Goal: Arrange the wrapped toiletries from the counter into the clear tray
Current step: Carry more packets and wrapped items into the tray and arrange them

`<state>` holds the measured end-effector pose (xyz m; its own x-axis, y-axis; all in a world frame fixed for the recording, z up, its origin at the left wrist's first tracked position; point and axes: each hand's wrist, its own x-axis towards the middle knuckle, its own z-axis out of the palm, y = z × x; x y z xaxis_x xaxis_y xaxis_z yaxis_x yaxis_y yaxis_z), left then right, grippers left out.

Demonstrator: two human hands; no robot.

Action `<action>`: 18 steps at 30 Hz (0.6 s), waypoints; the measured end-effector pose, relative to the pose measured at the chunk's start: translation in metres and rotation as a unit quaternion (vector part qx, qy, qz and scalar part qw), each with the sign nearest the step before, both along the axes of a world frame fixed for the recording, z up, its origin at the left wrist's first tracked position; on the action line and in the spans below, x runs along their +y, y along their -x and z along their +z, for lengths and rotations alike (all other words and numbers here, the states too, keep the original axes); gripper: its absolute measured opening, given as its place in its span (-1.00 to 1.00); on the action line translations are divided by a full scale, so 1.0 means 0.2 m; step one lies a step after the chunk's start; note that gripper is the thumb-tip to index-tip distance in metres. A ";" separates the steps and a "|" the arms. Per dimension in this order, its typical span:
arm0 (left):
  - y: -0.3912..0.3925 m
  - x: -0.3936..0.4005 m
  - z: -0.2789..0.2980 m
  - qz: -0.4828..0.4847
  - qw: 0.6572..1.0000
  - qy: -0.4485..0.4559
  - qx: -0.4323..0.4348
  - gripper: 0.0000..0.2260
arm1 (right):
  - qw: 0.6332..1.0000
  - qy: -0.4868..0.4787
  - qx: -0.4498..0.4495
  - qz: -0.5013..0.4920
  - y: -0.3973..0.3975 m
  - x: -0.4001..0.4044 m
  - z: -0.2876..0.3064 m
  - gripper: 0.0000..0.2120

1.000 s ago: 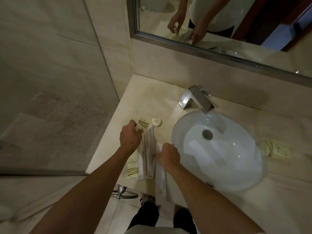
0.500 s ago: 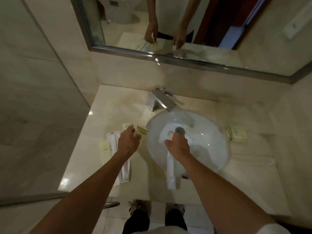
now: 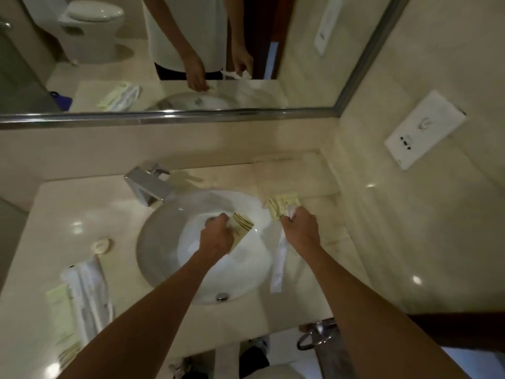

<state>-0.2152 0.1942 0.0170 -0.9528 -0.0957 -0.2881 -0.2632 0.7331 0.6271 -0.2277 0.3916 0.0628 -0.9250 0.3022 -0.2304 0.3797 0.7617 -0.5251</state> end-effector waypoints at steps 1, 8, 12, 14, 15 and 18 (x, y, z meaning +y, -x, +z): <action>0.03 0.08 0.00 -0.014 1.000 0.014 0.000 -0.84 | 1.000 0.005 0.005 -0.007 0.02 0.08 0.01 -0.79; 0.21 0.56 0.02 -0.074 0.993 0.086 -0.023 -0.71 | 0.998 0.039 0.013 -0.052 0.12 0.49 0.02 -0.82; 0.27 0.70 0.00 -0.084 0.992 0.089 -0.028 -0.64 | 0.997 0.055 0.004 -0.048 0.17 0.60 0.02 -0.84; 0.29 0.75 -0.01 -0.083 0.993 0.081 -0.019 -0.64 | 0.997 0.062 0.002 -0.045 0.19 0.62 0.01 -0.83; 0.30 0.77 -0.02 -0.086 0.993 0.075 -0.015 -0.63 | 0.997 0.062 0.001 -0.045 0.19 0.63 0.01 -0.83; 0.34 0.82 -0.03 -0.105 0.994 0.032 -0.007 -0.59 | 0.997 0.063 0.000 -0.052 0.20 0.66 0.01 -0.83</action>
<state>-0.2834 0.3586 0.0108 -0.9496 0.0859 -0.3016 -0.1089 0.8115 0.5741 -0.2675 0.5234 0.0643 -0.8903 0.3650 -0.2721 0.4527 0.6462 -0.6144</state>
